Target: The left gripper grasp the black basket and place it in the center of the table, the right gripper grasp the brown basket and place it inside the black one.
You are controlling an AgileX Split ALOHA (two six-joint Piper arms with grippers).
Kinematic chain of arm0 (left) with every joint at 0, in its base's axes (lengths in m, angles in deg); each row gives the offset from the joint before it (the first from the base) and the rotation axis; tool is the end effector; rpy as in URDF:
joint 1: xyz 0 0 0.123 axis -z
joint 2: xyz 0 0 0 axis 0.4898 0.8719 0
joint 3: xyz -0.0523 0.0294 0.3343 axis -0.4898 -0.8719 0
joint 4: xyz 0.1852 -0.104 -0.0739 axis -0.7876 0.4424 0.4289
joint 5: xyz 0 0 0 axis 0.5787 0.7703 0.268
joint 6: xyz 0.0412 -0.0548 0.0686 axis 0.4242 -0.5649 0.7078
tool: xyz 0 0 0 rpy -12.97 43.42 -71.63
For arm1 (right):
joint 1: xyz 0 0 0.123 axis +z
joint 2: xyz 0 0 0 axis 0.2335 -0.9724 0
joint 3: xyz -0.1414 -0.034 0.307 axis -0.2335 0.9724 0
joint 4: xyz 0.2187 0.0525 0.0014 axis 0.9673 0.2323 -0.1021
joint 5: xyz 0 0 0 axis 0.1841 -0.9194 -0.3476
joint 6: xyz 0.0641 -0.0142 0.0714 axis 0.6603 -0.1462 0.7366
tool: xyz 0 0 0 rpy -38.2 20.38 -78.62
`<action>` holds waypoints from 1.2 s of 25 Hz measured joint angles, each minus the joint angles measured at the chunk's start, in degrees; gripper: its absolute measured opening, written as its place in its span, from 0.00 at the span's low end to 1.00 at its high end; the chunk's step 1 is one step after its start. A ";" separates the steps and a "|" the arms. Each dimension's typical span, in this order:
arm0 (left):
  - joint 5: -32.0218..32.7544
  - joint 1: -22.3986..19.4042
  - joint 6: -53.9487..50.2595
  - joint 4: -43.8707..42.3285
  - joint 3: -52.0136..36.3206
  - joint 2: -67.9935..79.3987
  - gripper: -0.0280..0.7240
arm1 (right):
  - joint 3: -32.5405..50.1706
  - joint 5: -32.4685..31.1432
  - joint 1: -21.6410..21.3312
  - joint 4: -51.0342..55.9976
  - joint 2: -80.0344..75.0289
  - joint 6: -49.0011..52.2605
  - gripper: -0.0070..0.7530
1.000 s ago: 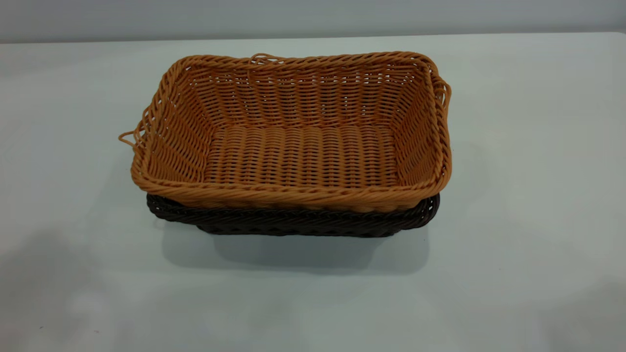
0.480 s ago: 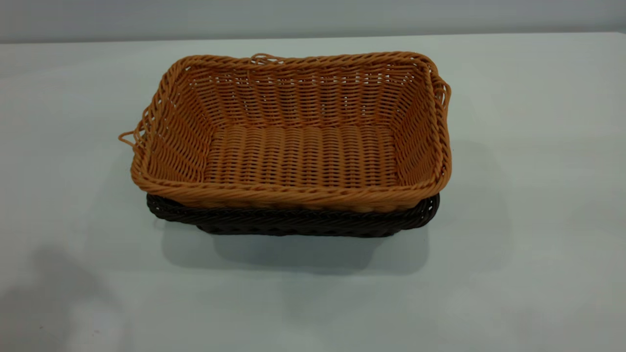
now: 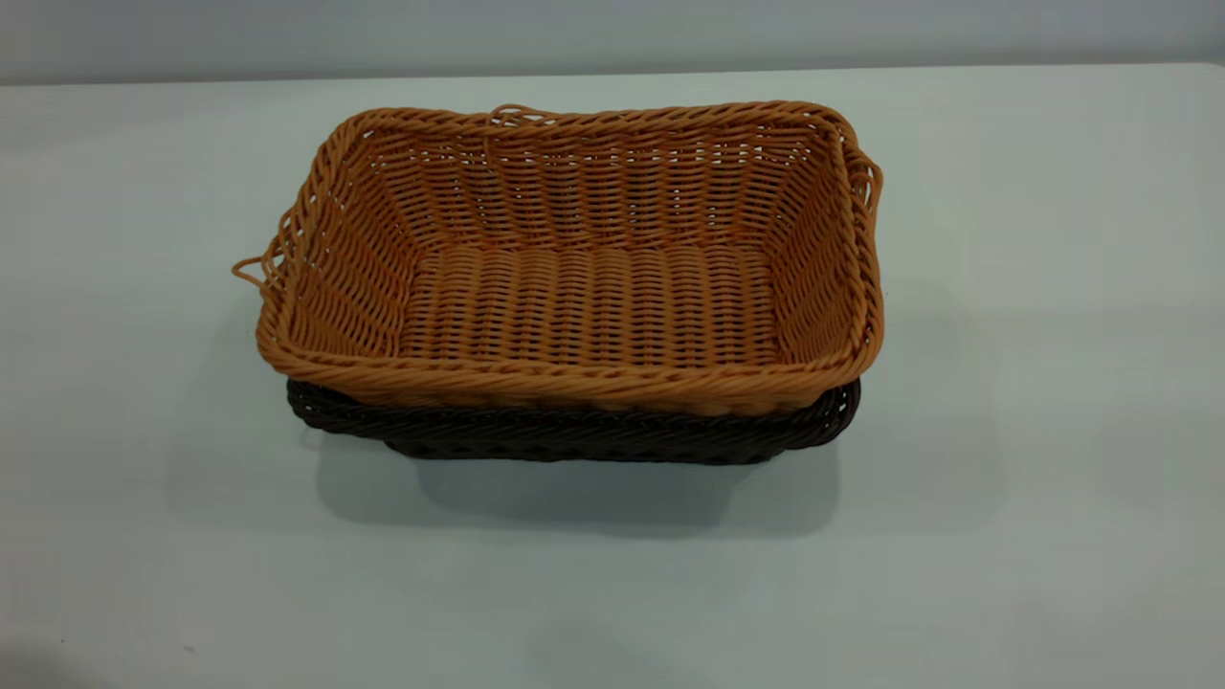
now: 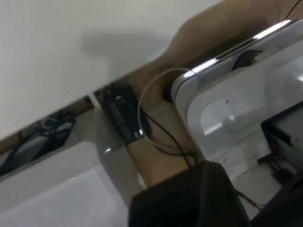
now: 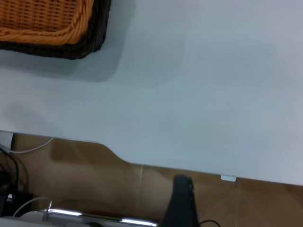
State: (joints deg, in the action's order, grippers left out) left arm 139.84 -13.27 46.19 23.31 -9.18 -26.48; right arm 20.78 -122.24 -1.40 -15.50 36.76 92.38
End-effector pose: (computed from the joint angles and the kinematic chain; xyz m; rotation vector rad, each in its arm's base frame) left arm 0.0439 -0.0223 0.2952 0.6187 2.7995 -0.1661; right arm -0.0286 0.0015 0.2669 -0.1968 2.5152 0.2161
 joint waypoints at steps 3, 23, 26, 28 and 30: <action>-3.58 0.00 -2.87 0.24 -4.12 -7.14 0.53 | 0.00 0.00 0.00 -0.04 0.00 0.04 0.74; -1.35 -0.14 -6.99 -3.47 -5.23 -47.23 0.53 | 0.00 -0.06 -4.24 0.44 14.67 0.04 0.74; -0.95 -3.47 -6.99 -3.42 -5.23 -47.91 0.53 | 0.00 -0.22 -6.70 0.55 20.84 0.04 0.74; -0.95 -7.16 -6.99 -3.48 -5.23 -47.91 0.53 | 0.00 -0.36 -8.38 0.67 22.24 0.04 0.74; -0.91 -11.30 -6.99 -3.48 -5.23 -47.91 0.53 | 0.00 -0.42 -9.44 0.67 22.23 0.04 0.74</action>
State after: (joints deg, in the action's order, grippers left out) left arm 138.93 -24.57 39.20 19.83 -14.41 -74.39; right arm 20.78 -122.66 -10.83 -14.83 59.00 92.43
